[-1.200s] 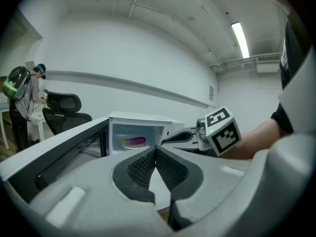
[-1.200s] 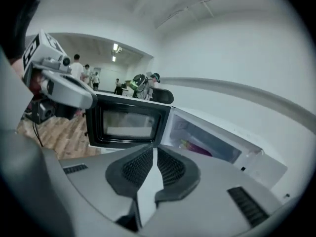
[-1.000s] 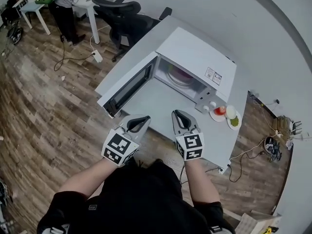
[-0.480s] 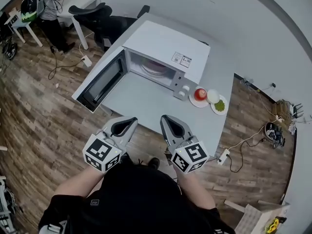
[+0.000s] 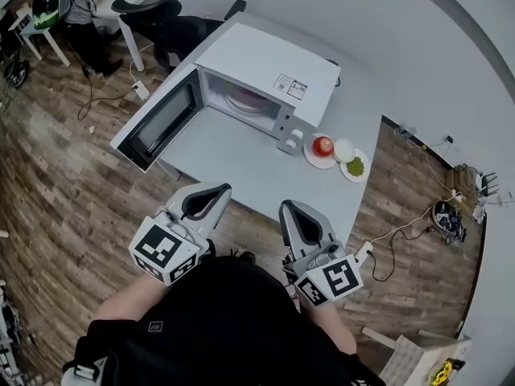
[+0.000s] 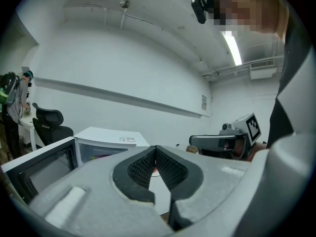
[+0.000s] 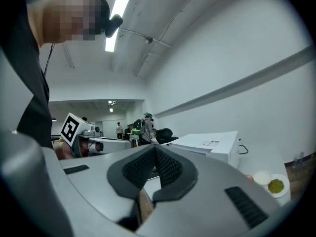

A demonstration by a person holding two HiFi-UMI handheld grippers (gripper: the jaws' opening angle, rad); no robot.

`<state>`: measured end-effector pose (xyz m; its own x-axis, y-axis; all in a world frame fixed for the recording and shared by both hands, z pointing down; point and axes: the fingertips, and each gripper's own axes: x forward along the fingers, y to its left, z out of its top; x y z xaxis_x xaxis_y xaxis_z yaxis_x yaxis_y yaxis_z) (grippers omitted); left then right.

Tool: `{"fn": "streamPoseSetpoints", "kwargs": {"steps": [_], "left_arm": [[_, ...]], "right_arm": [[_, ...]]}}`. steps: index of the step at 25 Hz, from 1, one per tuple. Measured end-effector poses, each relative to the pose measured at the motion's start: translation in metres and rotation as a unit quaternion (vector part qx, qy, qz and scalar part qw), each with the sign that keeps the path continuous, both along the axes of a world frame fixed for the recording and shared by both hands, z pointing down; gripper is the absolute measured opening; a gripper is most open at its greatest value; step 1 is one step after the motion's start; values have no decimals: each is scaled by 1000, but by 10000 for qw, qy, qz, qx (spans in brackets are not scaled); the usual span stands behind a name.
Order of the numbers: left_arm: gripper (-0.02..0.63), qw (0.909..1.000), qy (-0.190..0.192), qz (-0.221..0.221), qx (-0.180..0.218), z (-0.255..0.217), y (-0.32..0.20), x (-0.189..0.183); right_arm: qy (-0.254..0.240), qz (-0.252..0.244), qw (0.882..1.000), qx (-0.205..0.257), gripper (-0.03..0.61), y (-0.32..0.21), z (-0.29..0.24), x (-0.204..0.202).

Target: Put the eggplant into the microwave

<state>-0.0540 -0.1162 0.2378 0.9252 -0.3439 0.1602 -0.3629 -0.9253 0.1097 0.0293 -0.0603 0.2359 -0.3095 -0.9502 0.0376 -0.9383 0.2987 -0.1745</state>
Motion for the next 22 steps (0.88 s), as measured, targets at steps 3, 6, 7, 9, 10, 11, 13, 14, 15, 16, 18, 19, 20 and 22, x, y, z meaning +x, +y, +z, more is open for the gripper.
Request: {"fn": "streamPoseSetpoints", "kwargs": {"steps": [3, 6, 7, 9, 10, 11, 13, 14, 15, 16, 18, 19, 20, 22], "left_arm": [[9, 10000, 14, 16, -1, -3, -5, -8], [8, 10000, -4, 66, 29, -3, -12, -8], [9, 10000, 19, 87, 5, -3, -14, -7], [9, 9999, 79, 139, -29, -6, -17, -6], [9, 9998, 100, 158, -25, -8, -18, -5], [8, 9998, 112, 167, -16, -10, -20, -4], [9, 9998, 112, 170, -8, -11, -22, -3], [9, 9998, 103, 173, -5, -11, -22, -2], [9, 9998, 94, 176, 0, -11, -23, -2], [9, 9998, 85, 178, 3, -11, -23, -2], [9, 9998, 77, 174, 1, -11, -25, -2], [8, 9998, 74, 169, -2, -11, -25, -2], [8, 9998, 71, 165, -5, -10, -25, -2], [8, 9998, 65, 168, -6, -10, -23, -1]], "right_arm": [[17, 53, 10000, 50, 14, -3, -3, -5], [-45, 31, 10000, 35, 14, -12, -2, -8], [-81, 22, 10000, 26, 14, -15, -1, -9], [-92, 8, 10000, 14, 14, -19, 0, -10], [-72, 6, 10000, 9, 14, -21, 0, -10], [-62, 7, 10000, 2, 14, -23, 1, -9], [-82, 9, 10000, -11, 14, -27, 2, -8], [-89, 6, 10000, -13, 14, -29, 2, -8], [-83, 0, 10000, -14, 14, -29, 3, -8], [-71, -9, 10000, -14, 14, -30, 3, -8], [-52, -26, 10000, -7, 14, -32, 2, -8], [-50, -32, 10000, -1, 14, -32, 2, -8], [-49, -34, 10000, 4, 14, -32, 2, -8], [-44, -31, 10000, 10, 14, -31, 2, -8]]}}
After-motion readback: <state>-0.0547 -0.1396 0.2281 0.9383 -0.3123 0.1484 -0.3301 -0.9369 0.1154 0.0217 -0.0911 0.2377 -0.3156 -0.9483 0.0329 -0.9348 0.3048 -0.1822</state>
